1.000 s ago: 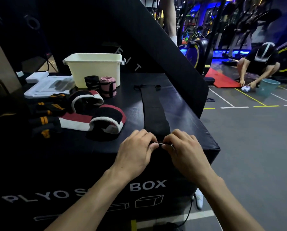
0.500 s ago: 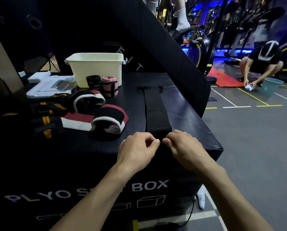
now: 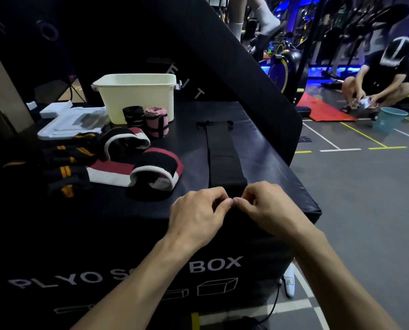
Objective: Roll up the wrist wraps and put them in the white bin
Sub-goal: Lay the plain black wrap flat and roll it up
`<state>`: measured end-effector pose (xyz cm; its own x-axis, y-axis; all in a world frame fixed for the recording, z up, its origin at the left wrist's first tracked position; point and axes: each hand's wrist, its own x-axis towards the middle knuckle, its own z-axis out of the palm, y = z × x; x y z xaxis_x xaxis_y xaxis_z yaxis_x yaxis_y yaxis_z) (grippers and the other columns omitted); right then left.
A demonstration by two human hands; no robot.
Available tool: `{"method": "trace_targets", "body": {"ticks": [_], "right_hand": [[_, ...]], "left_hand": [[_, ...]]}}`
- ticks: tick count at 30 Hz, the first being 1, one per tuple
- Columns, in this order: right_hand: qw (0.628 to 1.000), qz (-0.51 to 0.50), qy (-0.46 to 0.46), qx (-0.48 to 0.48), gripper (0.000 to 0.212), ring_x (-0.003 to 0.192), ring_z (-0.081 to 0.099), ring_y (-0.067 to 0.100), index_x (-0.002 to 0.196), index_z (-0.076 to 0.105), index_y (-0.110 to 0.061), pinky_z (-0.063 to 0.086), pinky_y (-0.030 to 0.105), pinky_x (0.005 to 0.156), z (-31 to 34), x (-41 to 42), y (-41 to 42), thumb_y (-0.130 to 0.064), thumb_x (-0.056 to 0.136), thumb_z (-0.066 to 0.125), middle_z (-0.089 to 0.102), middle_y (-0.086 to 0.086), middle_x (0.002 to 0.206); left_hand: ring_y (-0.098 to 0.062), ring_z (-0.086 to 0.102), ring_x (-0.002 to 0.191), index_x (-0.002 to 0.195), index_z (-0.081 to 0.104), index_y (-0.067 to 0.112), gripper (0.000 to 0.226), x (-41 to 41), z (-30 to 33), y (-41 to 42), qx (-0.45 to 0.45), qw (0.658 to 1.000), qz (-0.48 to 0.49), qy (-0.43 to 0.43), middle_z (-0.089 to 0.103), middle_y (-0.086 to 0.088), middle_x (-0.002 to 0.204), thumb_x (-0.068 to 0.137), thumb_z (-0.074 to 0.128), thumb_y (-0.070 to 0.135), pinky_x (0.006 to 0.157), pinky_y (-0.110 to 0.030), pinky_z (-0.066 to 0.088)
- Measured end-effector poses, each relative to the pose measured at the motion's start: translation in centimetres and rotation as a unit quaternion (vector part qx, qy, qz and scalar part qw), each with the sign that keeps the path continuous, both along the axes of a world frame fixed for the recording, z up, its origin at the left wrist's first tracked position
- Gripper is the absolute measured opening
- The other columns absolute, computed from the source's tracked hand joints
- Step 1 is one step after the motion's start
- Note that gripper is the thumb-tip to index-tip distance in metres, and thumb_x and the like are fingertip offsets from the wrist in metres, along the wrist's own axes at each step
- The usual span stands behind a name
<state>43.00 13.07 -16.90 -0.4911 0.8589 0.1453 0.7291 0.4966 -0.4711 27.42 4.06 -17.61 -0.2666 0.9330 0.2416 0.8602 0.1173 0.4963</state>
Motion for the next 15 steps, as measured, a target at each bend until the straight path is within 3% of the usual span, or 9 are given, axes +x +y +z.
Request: {"method": "trace_targets", "body": {"ticks": [4,8,12,15], "right_hand": [[0.991,0.010,0.115,0.064,0.014,0.073,0.062,0.003,0.081,0.067,-0.026,0.052,0.031,0.068,-1.0,0.2,-0.6,-0.034,0.086,0.077,0.067,-0.013,0.075],[0.973,0.041,0.151,0.171,0.003,0.077,0.061,0.010,0.089,0.071,-0.025,0.054,0.039,0.070,-3.1,0.4,-1.4,-0.024,0.089,0.074,0.066,-0.013,0.082],[0.960,0.078,0.104,0.248,0.024,0.088,0.059,0.017,0.108,0.069,-0.026,0.049,0.036,0.078,-4.3,1.0,-2.0,-0.028,0.086,0.078,0.066,-0.012,0.098],[0.951,0.086,0.068,0.288,0.030,0.090,0.057,0.018,0.111,0.068,-0.026,0.043,0.032,0.077,-5.1,1.1,-2.0,-0.027,0.082,0.078,0.063,-0.010,0.100]], "left_hand": [[-0.021,0.068,0.086,0.099,0.064,0.037,0.028,-0.1,0.0,0.5,-0.012,1.000,0.003,-0.008,0.070,0.006,0.080,0.097,0.051,0.061,0.076,-0.037,0.054],[-0.025,0.067,0.088,0.096,0.063,0.035,0.028,-0.2,-0.1,0.8,-0.021,1.000,0.012,-0.010,0.069,0.005,0.080,0.097,0.052,0.061,0.071,-0.035,0.048],[-0.027,0.068,0.095,0.099,0.064,0.034,0.029,-0.2,-0.1,1.1,-0.033,0.999,0.021,-0.010,0.073,0.003,0.091,0.098,0.050,0.060,0.073,-0.034,0.046],[-0.027,0.068,0.098,0.099,0.065,0.032,0.031,-0.3,-0.1,1.4,-0.044,0.999,0.025,-0.020,0.074,0.003,0.094,0.098,0.050,0.059,0.080,-0.037,0.051]]}}
